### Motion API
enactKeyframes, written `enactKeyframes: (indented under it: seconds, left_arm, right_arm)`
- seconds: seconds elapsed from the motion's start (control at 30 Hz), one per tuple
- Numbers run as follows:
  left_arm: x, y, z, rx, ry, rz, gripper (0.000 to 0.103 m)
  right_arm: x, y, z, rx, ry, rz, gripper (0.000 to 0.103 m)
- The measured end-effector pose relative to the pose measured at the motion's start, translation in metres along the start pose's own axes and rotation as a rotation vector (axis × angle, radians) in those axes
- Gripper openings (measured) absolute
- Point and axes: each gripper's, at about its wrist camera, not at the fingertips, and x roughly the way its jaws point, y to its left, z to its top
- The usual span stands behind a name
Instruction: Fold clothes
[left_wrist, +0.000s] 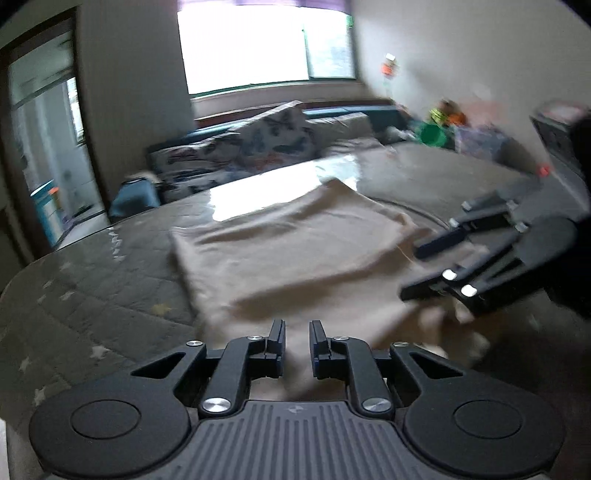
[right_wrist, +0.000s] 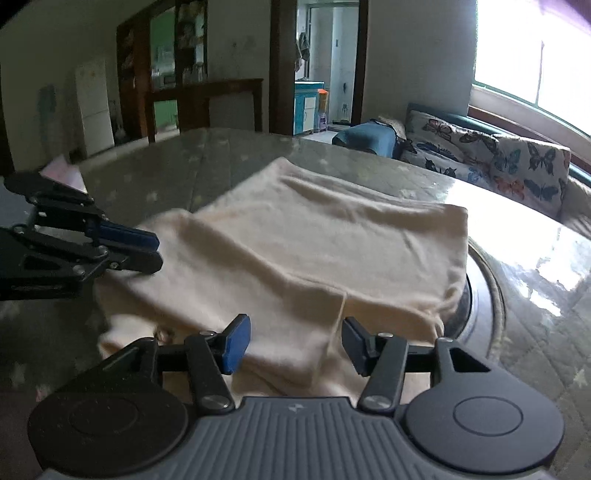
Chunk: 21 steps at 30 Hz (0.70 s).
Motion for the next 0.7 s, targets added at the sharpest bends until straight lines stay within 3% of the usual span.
enactKeyframes:
  seconds: [0.23, 0.47, 0.6, 0.7]
  left_arm:
    - [-0.023, -0.023, -0.012, 0.129, -0.027, 0.003, 0.026]
    - [-0.033, -0.038, -0.036, 0.202, -0.003, -0.007, 0.027]
    - [-0.038, -0.046, -0.041, 0.277, -0.027, 0.002, 0.04]
    - [-0.034, -0.052, -0.04, 0.311, -0.042, -0.009, 0.04]
  right_arm:
    - [-0.04, -0.005, -0.013, 0.013, -0.069, -0.021, 0.074]
    - [-0.054, -0.008, -0.04, -0.005, -0.043, -0.057, 0.082]
    - [-0.066, -0.011, -0.047, -0.025, -0.051, -0.064, 0.085]
    - [-0.07, -0.012, -0.053, -0.042, -0.043, -0.075, 0.085]
